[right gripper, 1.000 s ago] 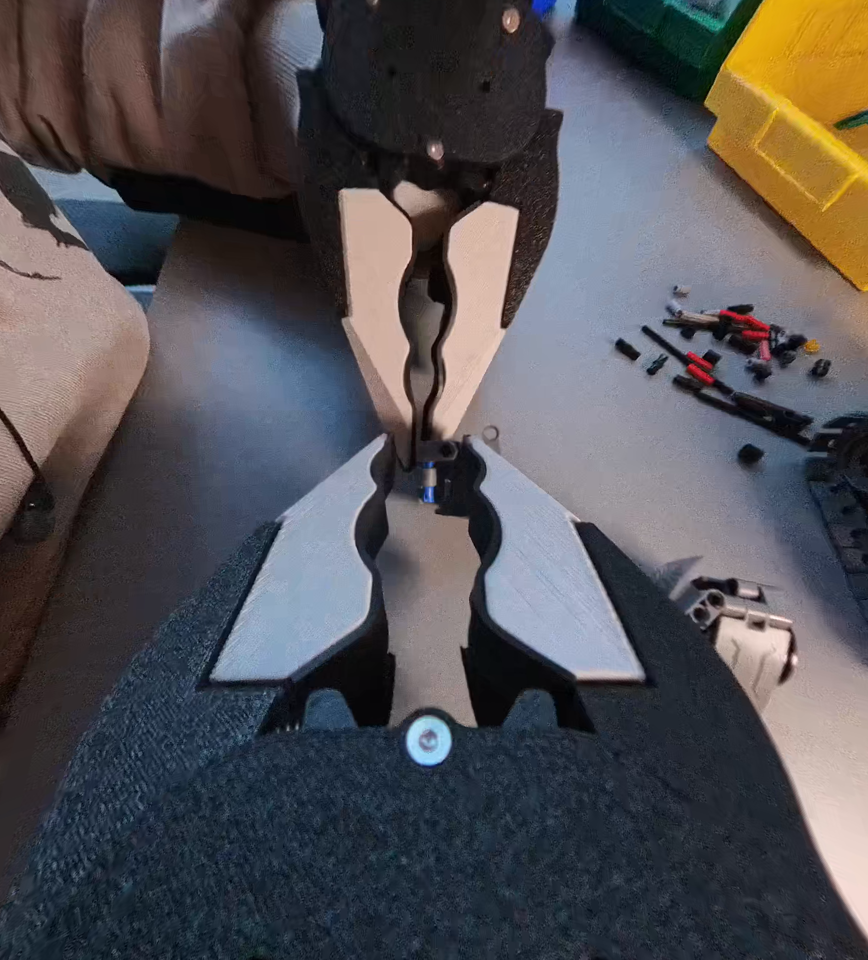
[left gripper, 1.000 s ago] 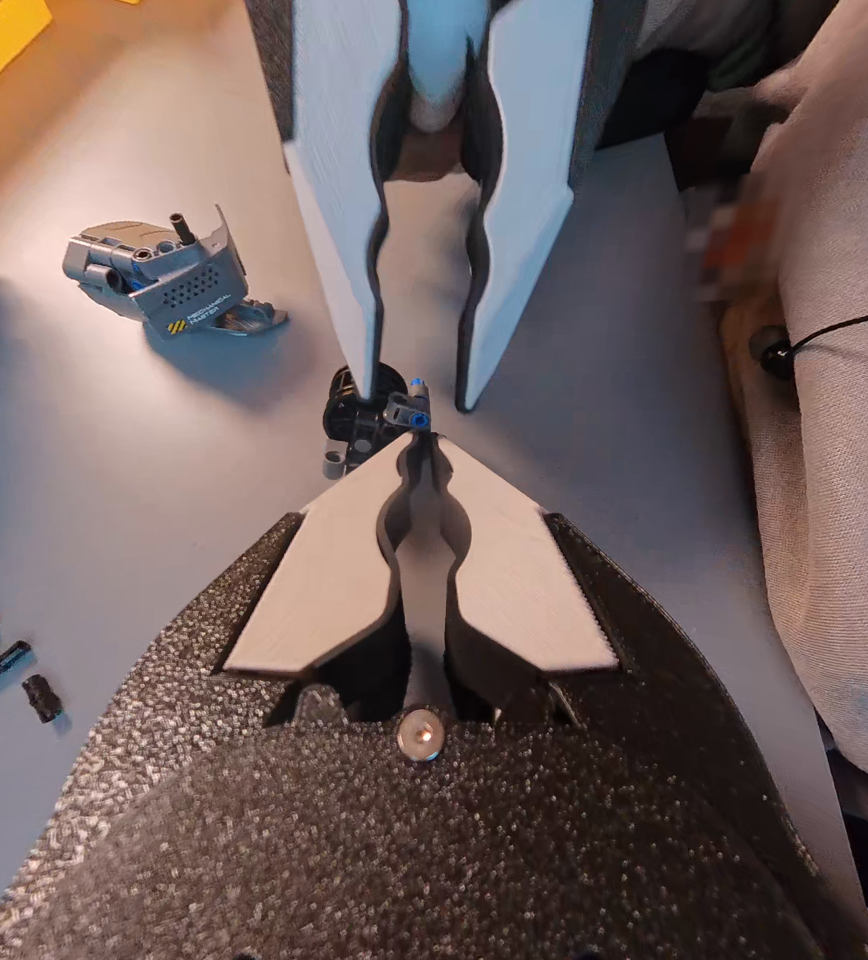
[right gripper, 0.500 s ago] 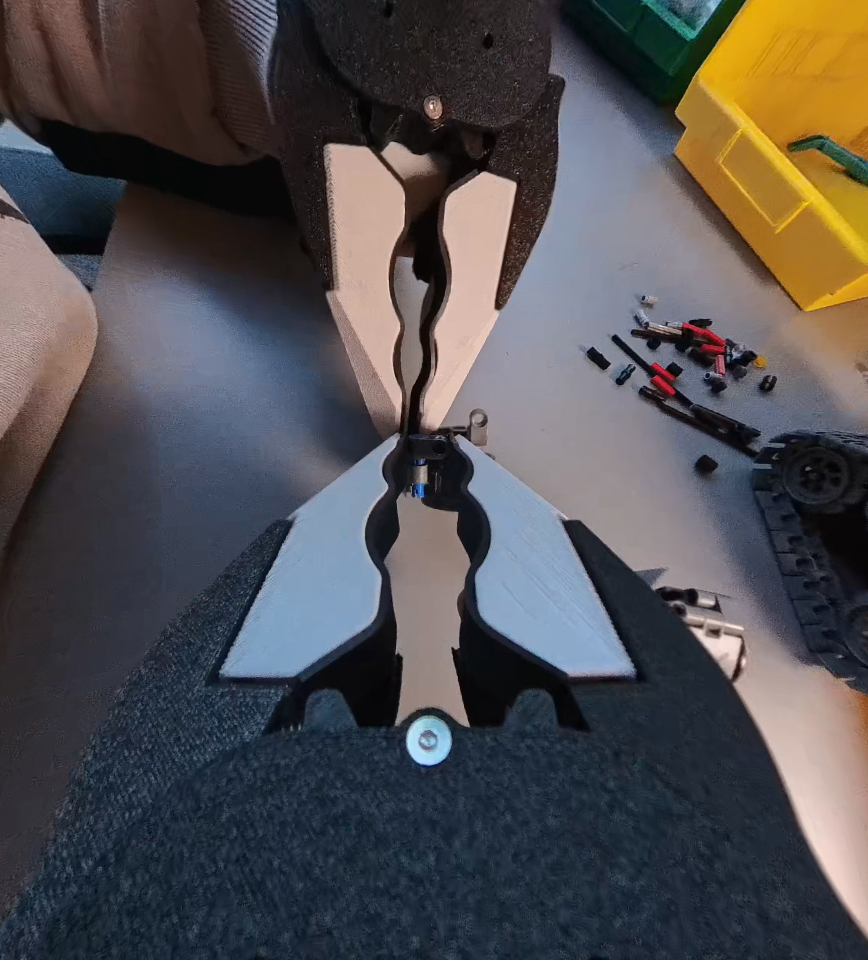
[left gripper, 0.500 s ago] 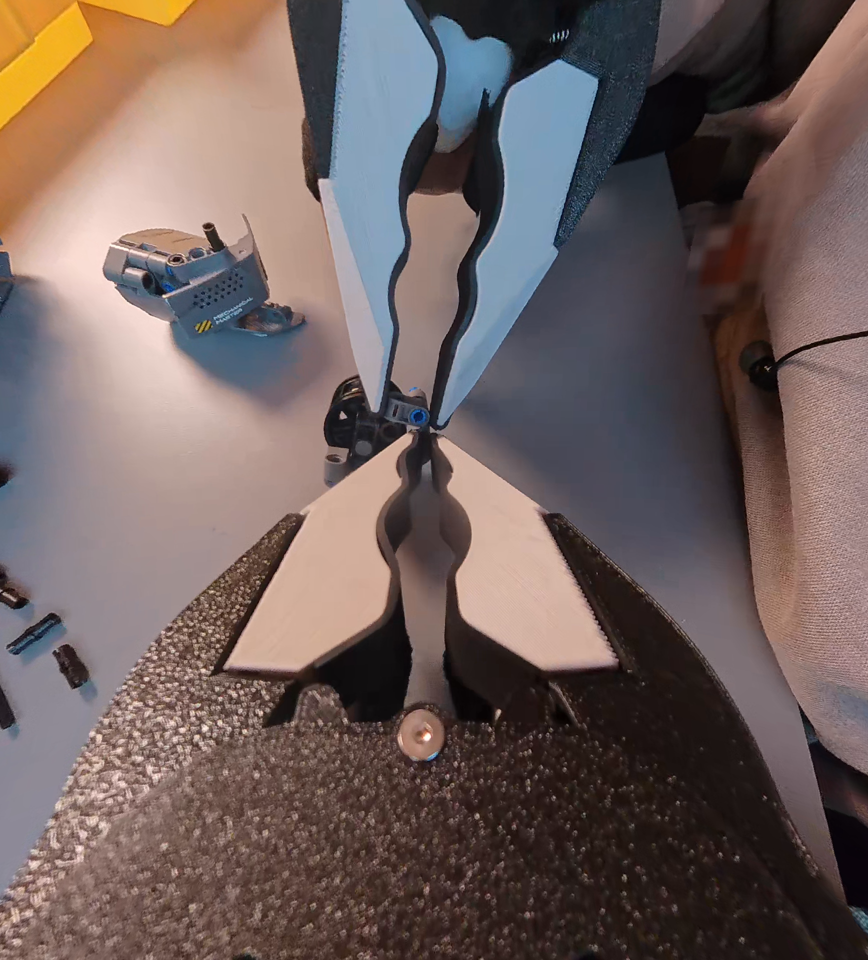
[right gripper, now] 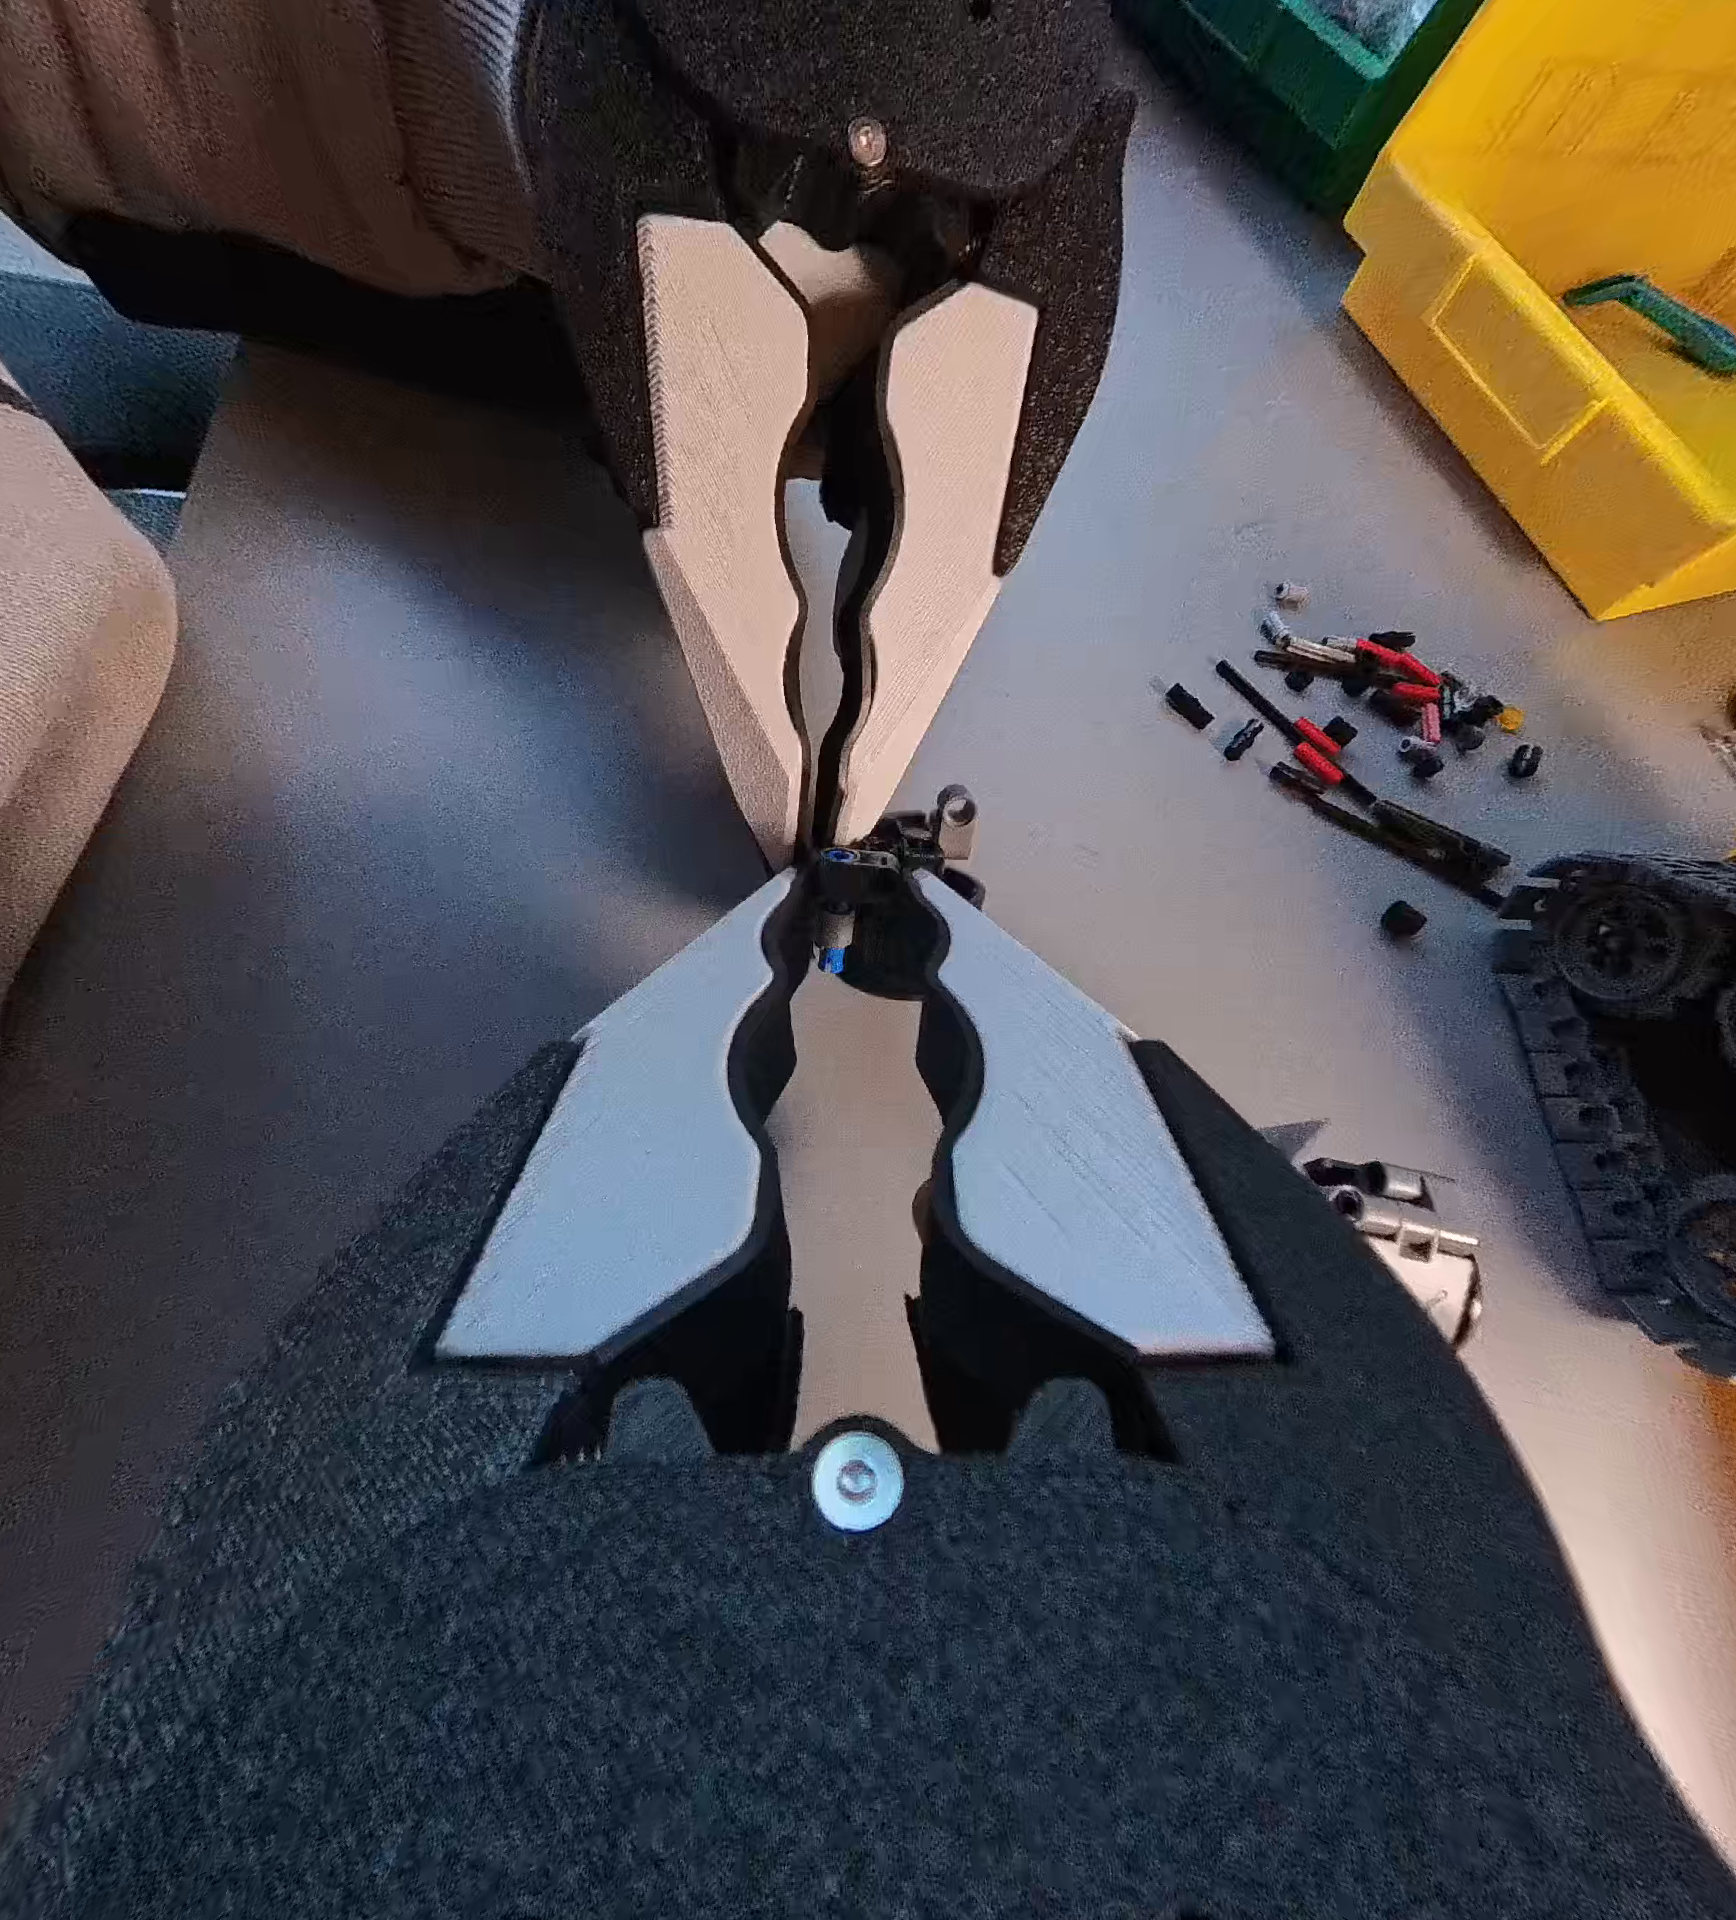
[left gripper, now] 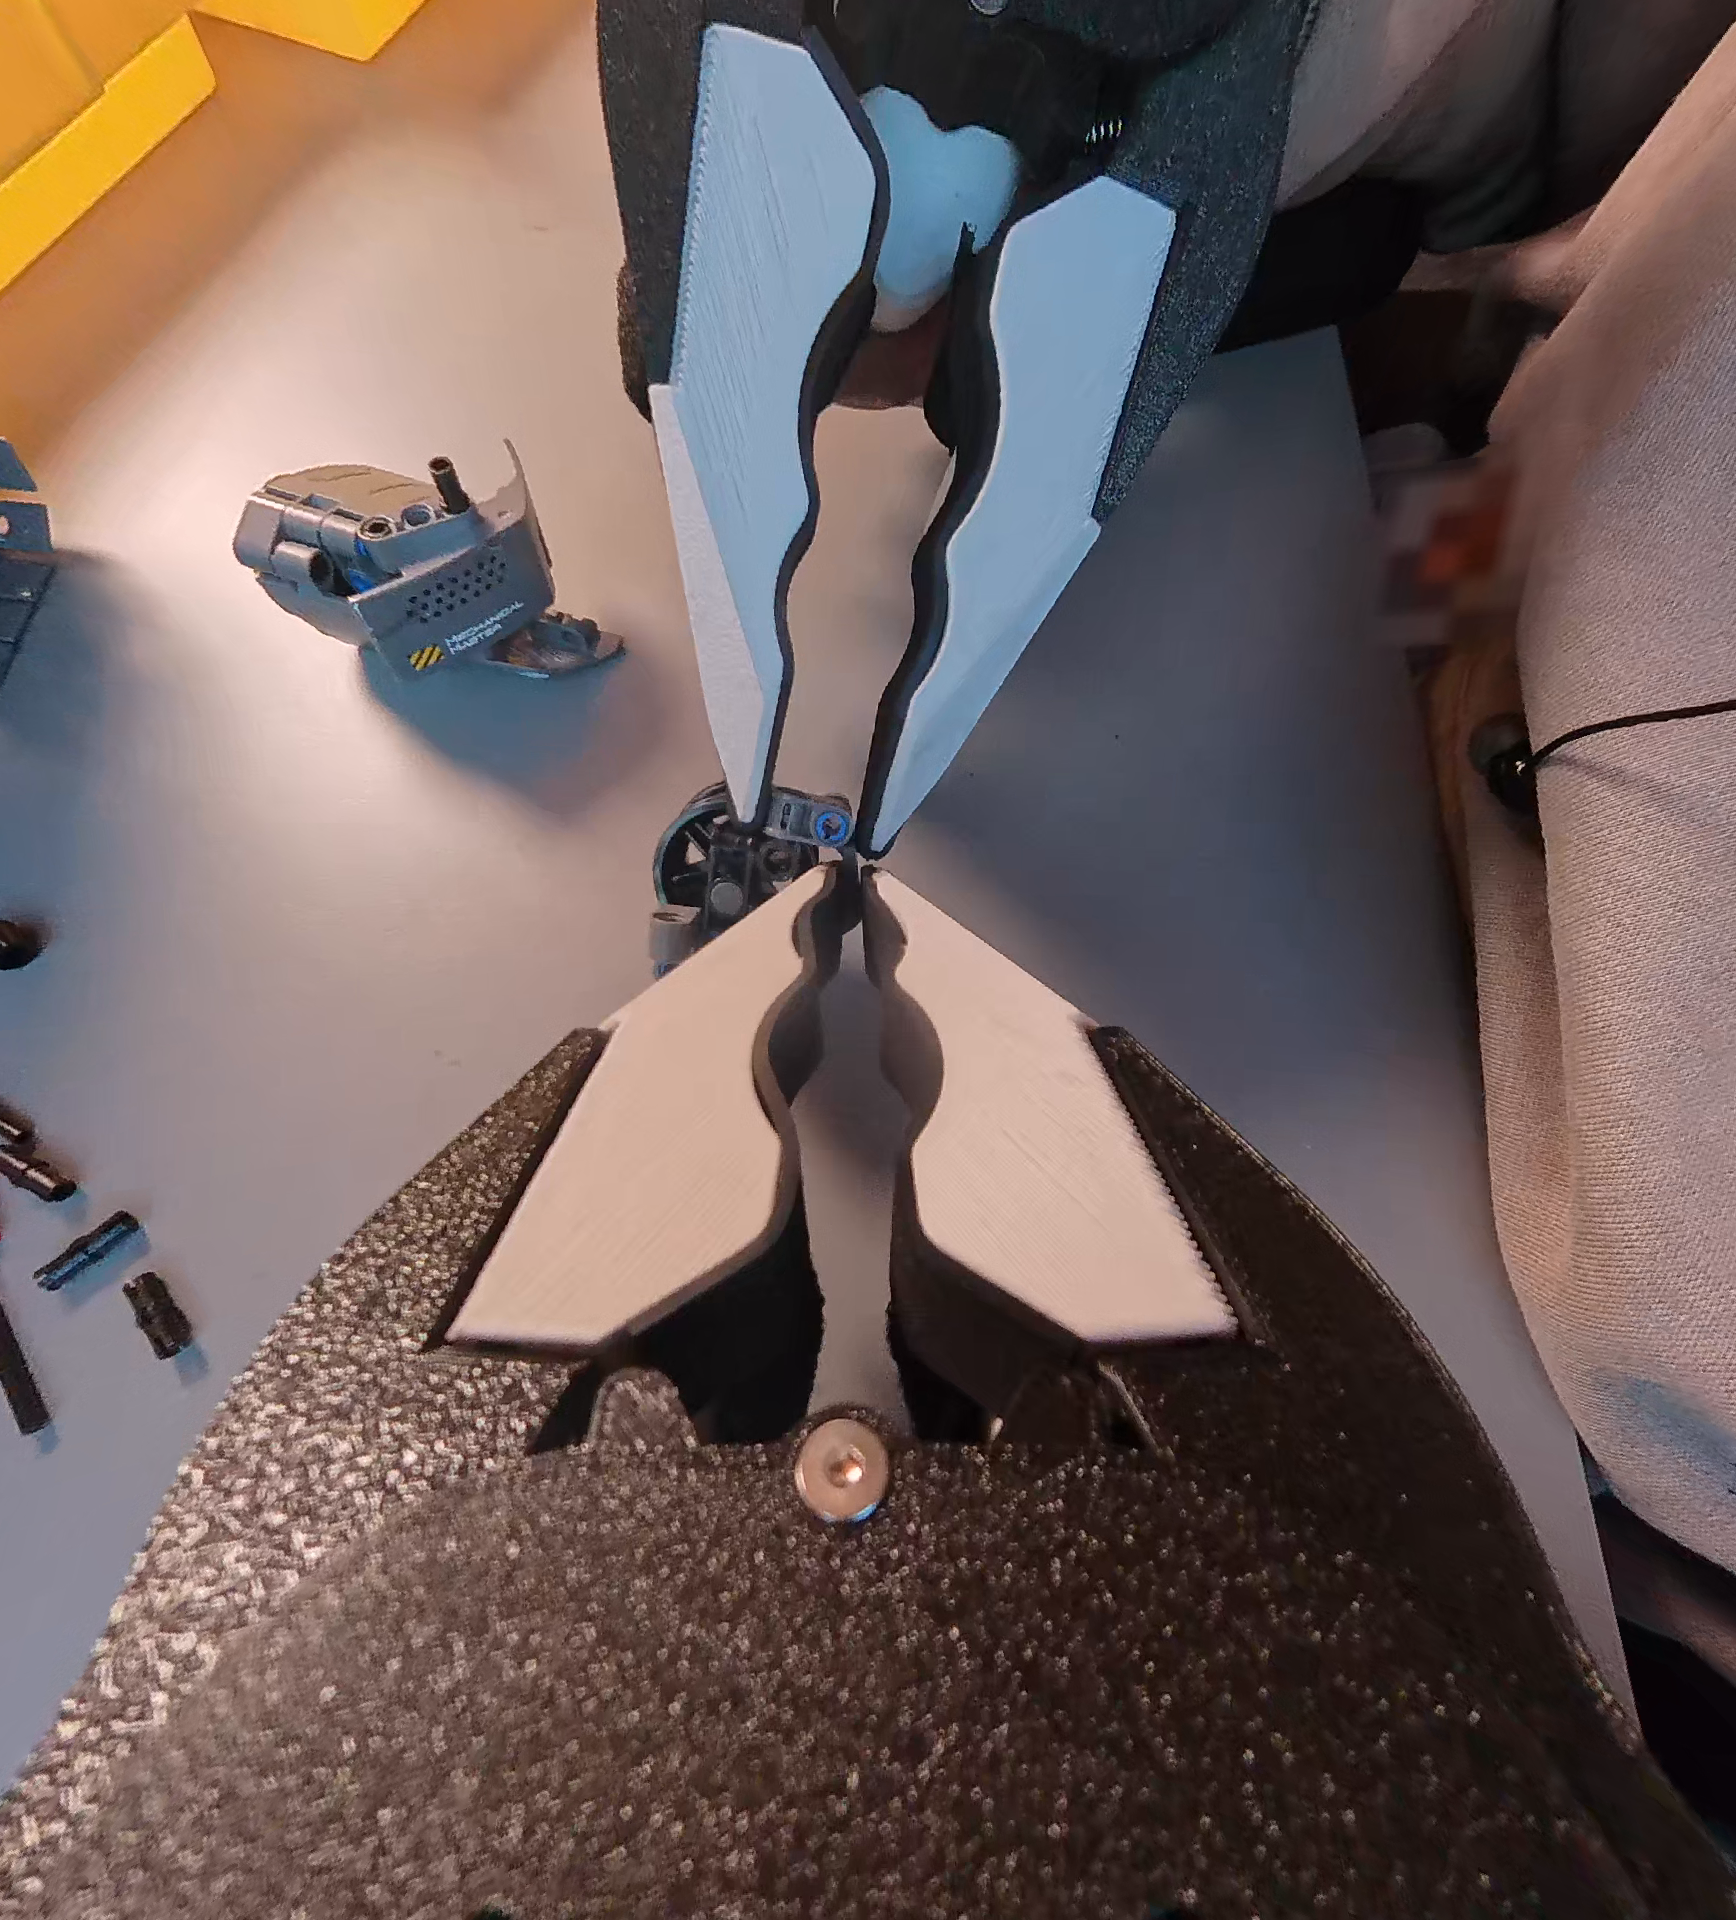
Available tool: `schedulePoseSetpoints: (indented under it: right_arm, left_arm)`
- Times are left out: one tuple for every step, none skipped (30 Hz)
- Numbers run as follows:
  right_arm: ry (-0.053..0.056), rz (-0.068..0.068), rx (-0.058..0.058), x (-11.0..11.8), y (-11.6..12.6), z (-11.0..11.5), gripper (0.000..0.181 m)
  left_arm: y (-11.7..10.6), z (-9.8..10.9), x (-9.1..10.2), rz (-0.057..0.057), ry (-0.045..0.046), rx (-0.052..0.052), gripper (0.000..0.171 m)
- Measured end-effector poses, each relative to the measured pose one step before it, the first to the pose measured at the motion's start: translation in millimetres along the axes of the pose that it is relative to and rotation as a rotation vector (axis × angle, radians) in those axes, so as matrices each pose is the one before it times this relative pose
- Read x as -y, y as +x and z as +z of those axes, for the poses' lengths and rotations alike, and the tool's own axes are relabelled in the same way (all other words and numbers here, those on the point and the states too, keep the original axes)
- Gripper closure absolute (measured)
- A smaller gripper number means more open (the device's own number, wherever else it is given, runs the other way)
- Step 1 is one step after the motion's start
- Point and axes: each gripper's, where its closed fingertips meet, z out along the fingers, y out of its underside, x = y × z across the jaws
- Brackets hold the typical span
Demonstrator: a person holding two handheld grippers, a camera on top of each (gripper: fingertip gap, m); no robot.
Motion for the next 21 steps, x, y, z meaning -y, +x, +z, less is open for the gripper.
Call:
schedulePoseSetpoints:
  right_arm:
    - [0.0101, 0.0067, -0.0041, 1.63, 0.96, -0.48, 0.165]
    - [-0.0001, 0.0056, -0.0004, -0.66, 0.13, 0.31, 0.166]
    - [-0.0020, 0.0021, 0.0012, -1.41, -0.20, 0.96, 0.166]
    - [0.0023, 0.0018, -0.0027, -0.84, 0.21, 0.97, 0.166]
    - [0.0074, 0.0077, 0.0010, 0.02, 0.17, 0.56, 0.167]
    - [0.0084, 0.0150, 0.0055, 0.37, 0.59, -0.04, 0.167]
    - [0.0074, 0.0186, 0.0139, -0.17, -0.09, 0.10, 0.167]
    - [0.0051, 0.0173, 0.0135, -0.79, -0.40, 0.73, 0.167]
    - [0.0019, 0.0104, 0.0123, -0.92, -0.79, 1.05, 0.168]
    - [0.0005, 0.0127, 0.0129, -0.82, -1.02, 1.01, 0.168]
    - [0.0092, 0.0143, 0.0058, 0.26, 0.15, 0.63, 0.168]
    - [0.0126, 0.0193, 0.0102, 1.20, -0.20, 0.25, 0.168]
    - [0.0080, 0.0148, 0.0077, 1.05, 0.23, -0.14, 0.168]
    - [-0.0015, 0.0018, 0.0003, 0.31, 0.65, 0.26, 0.168]
    - [-0.0067, -0.0077, -0.0039, -0.69, 0.33, 0.88, 0.168]
    - [-0.0046, -0.0024, -0.0028, -0.76, -0.13, 1.20, 0.168]
    - [0.0019, 0.0002, -0.0020, -0.04, -0.12, 0.57, 0.168]
    - [0.0057, 0.0012, -0.0032, 0.90, -0.10, 0.14, 0.168]
    - [0.0053, -0.0013, -0.0050, 1.22, 0.31, 0.15, 0.168]
    - [0.0010, -0.0021, -0.0031, 0.70, 0.30, 0.21, 0.169]
    - [-0.0023, -0.0033, -0.0024, 0.03, 0.37, 0.43, 0.169]
  left_arm:
    - [-0.52, -0.10, 0.78, -0.0023, 0.00363, 0.0016, 0.171]
    - [-1.17, 0.63, -0.26, 0.0063, -0.00540, 0.0102, 0.171]
    - [-0.57, 1.25, -1.47, 0.0105, -0.01163, 0.0094, 0.171]
    - [-0.64, 0.91, -1.32, 0.0007, -0.00621, 0.0040, 0.171]
    - [-0.46, 0.08, -0.72, -0.0105, 0.00340, -0.0055, 0.171]
    - [-0.42, 0.05, -0.05, -0.0123, 0.00833, -0.0035, 0.171]
    - [-0.05, 0.29, -0.08, -0.0013, 0.00406, 0.0018, 0.171]
    - [0.13, 0.62, -0.98, 0.0080, -0.00557, 0.0064, 0.171]
    - [0.05, 0.80, -1.40, 0.0083, -0.00963, 0.0068, 0.171]
    - [0.69, 0.89, -1.67, 0.0046, -0.00813, 0.0006, 0.171]
    - [-0.32, 0.09, -0.74, 0.0006, -0.00037, 0.0039, 0.171]
    - [0.05, -0.85, -0.05, -0.0032, 0.00463, -0.0016, 0.171]
    - [0.18, -1.14, 0.56, -0.0048, 0.00678, -0.0029, 0.171]
    - [-0.44, -0.51, 0.24, 0.0004, 0.00171, 0.0038, 0.171]
    - [-0.81, 0.32, -1.06, 0.0070, -0.00779, 0.0100, 0.171]
    - [-0.53, 0.52, -1.53, 0.0078, -0.01104, 0.0095, 0.171]
    - [0.00, 0.20, -0.93, 0.0016, -0.00378, 0.0026, 0.171]
    - [0.08, -0.52, -0.06, -0.0062, 0.00452, -0.0028, 0.171]
    - [-0.22, -0.89, 0.38, -0.0083, 0.00707, -0.0024, 0.171]
    - [-0.25, -0.67, 0.22, -0.0057, 0.00432, -0.0019, 0.171]
    - [-0.44, -0.08, -0.26, -0.0054, 0.00034, -0.0015, 0.171]
